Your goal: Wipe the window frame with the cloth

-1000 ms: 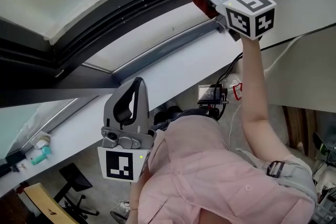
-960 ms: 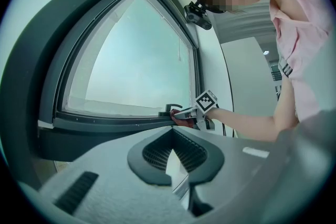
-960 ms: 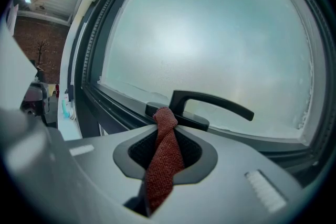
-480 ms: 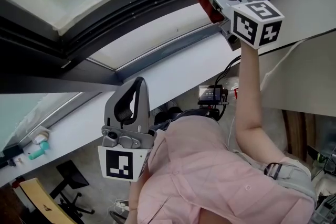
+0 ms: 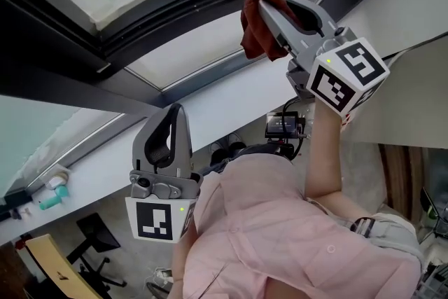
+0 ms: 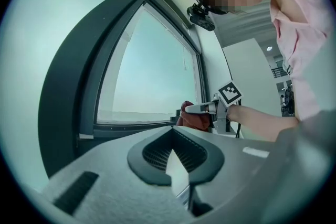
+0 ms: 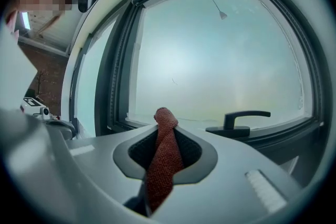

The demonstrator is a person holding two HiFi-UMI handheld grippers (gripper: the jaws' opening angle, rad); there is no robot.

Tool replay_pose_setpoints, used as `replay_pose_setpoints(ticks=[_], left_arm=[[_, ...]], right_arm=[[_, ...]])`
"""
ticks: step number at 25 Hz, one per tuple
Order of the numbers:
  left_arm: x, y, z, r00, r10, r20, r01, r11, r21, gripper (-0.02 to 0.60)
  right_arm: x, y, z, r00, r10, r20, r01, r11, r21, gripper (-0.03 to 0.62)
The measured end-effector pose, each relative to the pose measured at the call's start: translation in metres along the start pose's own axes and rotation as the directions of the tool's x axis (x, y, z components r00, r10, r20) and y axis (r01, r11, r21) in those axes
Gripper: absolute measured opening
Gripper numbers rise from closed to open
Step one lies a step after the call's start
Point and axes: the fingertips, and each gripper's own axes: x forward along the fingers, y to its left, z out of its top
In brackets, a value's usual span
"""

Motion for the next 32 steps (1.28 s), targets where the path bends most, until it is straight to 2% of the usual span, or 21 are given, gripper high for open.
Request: replay_pose_setpoints(ticks=[7, 10, 14, 18, 22, 26, 32], left_arm=[[-0.033, 0.008, -0.003, 1.000, 0.017, 0.004, -0.017, 1.000, 0.015, -0.003], [-0.042, 0.010, -0.001, 1.000, 0.025, 0.013, -0.025, 1.000, -0.002, -0.003], [-0.054, 0.018, 0.007, 0.998, 0.059, 0.038, -0.057, 0.997, -0.042, -0.003], [-0.072, 0.024, 0.008, 0.995, 0.089, 0.046, -0.087, 0.995, -0.044, -0.003], [-0.088, 0.031, 0.009, 0.990, 0.132, 0.055, -0.130, 0.990, -0.048, -0.003], [-0.101, 0.042, 0.009, 0.983, 0.176, 0.059, -0.173, 0.984, -0.048, -0.003], [-0.112, 0.051, 0.008, 0.976, 0.209, 0.057, -0.207, 0.977, -0.049, -0.003]], right_arm=[[0.021, 0.065, 0.016, 0.993, 0.038, 0.112, -0.038, 0.999, -0.004, 0.064], [0.044, 0.106, 0.013, 0.987, 0.113, 0.118, -0.114, 0.993, 0.004, 0.064], [0.084, 0.164, 0.002, 0.968, 0.231, 0.097, -0.227, 0.973, -0.045, 0.064], [0.116, 0.202, -0.004, 0.955, 0.284, 0.085, -0.275, 0.956, -0.098, 0.064], [0.136, 0.224, -0.027, 0.957, 0.290, 0.027, -0.283, 0.948, -0.145, 0.064], [0.146, 0.224, -0.062, 0.968, 0.242, -0.063, -0.249, 0.956, -0.157, 0.064], [0.155, 0.225, -0.066, 0.972, 0.228, -0.049, -0.233, 0.959, -0.162, 0.064]])
